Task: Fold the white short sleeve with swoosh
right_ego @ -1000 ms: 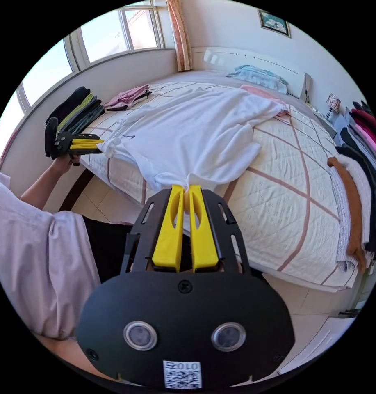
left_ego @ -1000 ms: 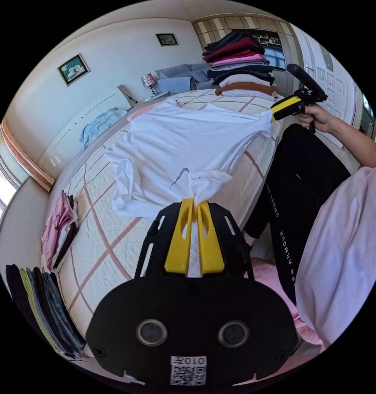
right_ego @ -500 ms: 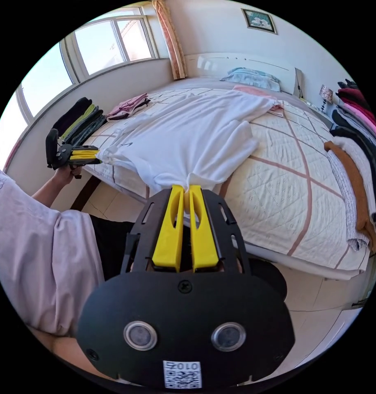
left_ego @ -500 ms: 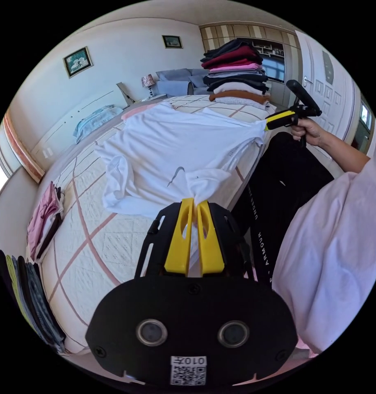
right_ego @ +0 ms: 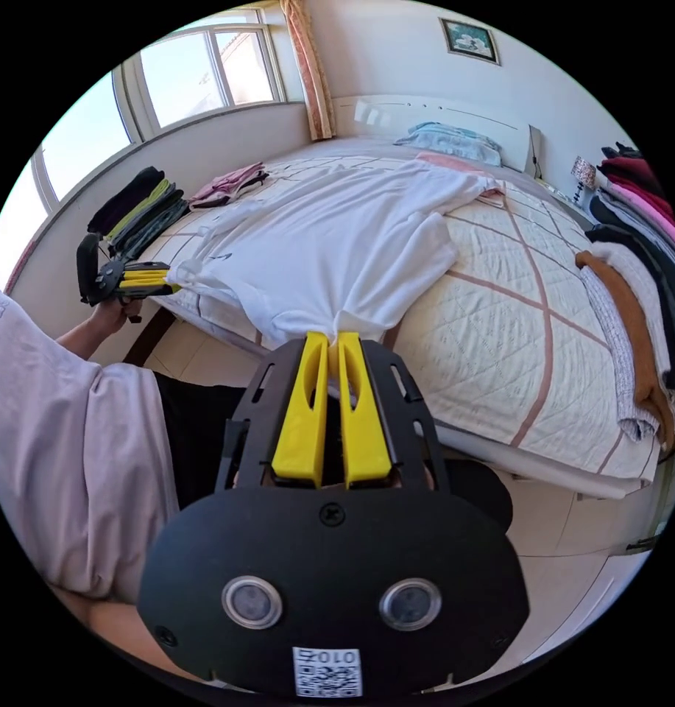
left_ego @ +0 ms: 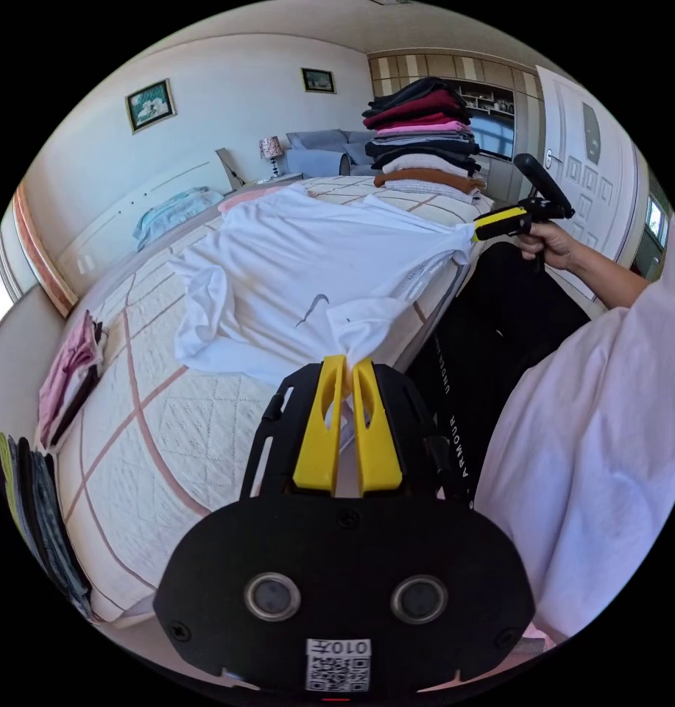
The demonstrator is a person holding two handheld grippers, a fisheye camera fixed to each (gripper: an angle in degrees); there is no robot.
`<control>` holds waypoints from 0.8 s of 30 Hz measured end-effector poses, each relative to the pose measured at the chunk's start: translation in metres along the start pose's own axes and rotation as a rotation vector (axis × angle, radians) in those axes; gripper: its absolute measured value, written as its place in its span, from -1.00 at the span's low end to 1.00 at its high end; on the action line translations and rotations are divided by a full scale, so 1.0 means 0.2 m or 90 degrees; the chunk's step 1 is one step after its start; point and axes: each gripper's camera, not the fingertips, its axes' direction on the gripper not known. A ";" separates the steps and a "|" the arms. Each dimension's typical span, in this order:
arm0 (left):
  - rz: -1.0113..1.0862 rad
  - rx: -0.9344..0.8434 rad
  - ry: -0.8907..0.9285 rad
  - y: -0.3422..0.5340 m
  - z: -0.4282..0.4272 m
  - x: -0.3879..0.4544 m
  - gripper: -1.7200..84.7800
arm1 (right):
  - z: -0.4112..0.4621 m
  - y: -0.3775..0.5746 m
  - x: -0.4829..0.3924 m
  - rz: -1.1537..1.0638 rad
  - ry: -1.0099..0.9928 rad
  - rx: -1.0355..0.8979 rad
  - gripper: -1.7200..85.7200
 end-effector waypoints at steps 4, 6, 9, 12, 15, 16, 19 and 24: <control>-0.044 -0.015 -0.007 0.14 -0.13 -0.09 -0.88 | -0.01 0.05 -0.01 -0.018 0.002 -0.037 -0.85; -0.092 0.022 -0.057 0.18 -0.29 -0.18 -0.84 | -0.16 0.11 0.06 0.033 0.015 0.040 -0.83; -0.151 0.072 -0.150 0.15 -0.49 -0.39 -0.77 | -0.33 0.13 0.26 0.146 -0.006 0.178 -0.78; -0.166 0.073 -0.180 0.07 -0.45 -0.60 -0.72 | -0.34 0.05 0.45 0.215 -0.032 0.233 -0.72; -0.158 0.033 -0.139 -0.01 -0.27 -0.74 -0.70 | -0.22 -0.06 0.59 0.283 -0.047 0.211 -0.66; -0.153 0.011 -0.134 -0.03 -0.21 -0.77 -0.71 | -0.18 -0.08 0.61 0.289 -0.055 0.202 -0.65; -0.163 -0.023 -0.176 -0.03 -0.12 -0.83 -0.74 | -0.02 -0.17 0.65 0.312 -0.088 0.155 -0.68; -0.198 -0.008 -0.117 0.03 -0.16 -0.99 -0.84 | 0.10 -0.30 0.58 0.291 -0.005 0.070 -0.83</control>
